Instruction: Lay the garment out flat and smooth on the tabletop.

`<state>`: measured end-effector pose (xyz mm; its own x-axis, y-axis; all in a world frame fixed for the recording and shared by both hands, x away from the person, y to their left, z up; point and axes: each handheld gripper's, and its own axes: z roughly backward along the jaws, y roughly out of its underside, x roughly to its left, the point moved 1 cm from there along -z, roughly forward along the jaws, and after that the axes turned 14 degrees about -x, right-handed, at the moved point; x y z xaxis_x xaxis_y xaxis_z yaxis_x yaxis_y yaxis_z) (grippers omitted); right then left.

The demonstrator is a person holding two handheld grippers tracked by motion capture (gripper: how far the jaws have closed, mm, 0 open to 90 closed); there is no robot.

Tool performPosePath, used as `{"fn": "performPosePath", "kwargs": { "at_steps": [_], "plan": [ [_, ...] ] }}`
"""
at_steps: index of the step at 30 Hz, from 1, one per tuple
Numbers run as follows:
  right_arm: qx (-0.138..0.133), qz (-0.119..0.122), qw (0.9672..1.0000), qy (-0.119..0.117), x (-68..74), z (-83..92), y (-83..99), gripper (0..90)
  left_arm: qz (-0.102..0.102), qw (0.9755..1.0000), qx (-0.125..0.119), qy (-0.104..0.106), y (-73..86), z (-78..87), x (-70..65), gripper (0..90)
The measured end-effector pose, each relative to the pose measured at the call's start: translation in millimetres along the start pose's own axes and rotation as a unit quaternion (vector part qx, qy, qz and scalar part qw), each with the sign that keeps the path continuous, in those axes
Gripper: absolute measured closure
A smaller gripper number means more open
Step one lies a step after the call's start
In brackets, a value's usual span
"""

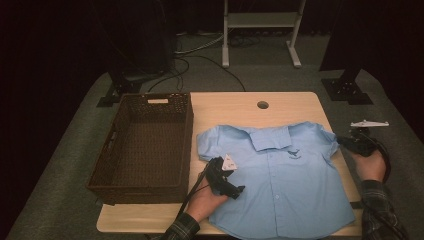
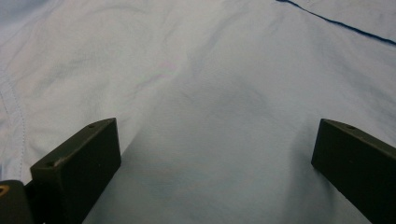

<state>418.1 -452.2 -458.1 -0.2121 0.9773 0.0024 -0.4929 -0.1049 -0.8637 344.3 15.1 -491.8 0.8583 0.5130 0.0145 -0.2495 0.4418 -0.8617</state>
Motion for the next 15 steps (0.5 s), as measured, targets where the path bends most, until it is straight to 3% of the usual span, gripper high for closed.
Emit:
{"fn": "performPosePath", "kwargs": {
  "at_steps": [9,13,15],
  "plan": [
    [0.004,-0.002,0.9996,0.027,-9.1,2.8,6.3,84.3,0.000,1.0000,0.000,0.000,0.0,0.0,0.0,0.0],
    [-0.008,-0.008,0.9995,0.030,-10.8,8.4,3.4,72.3,0.000,1.0000,0.000,0.000,0.0,0.0,0.0,0.0],
    [-0.016,-0.006,0.9995,0.026,-8.2,11.9,-0.4,59.4,0.000,1.0000,0.000,0.000,0.0,0.0,0.0,0.0]
  ]
}}
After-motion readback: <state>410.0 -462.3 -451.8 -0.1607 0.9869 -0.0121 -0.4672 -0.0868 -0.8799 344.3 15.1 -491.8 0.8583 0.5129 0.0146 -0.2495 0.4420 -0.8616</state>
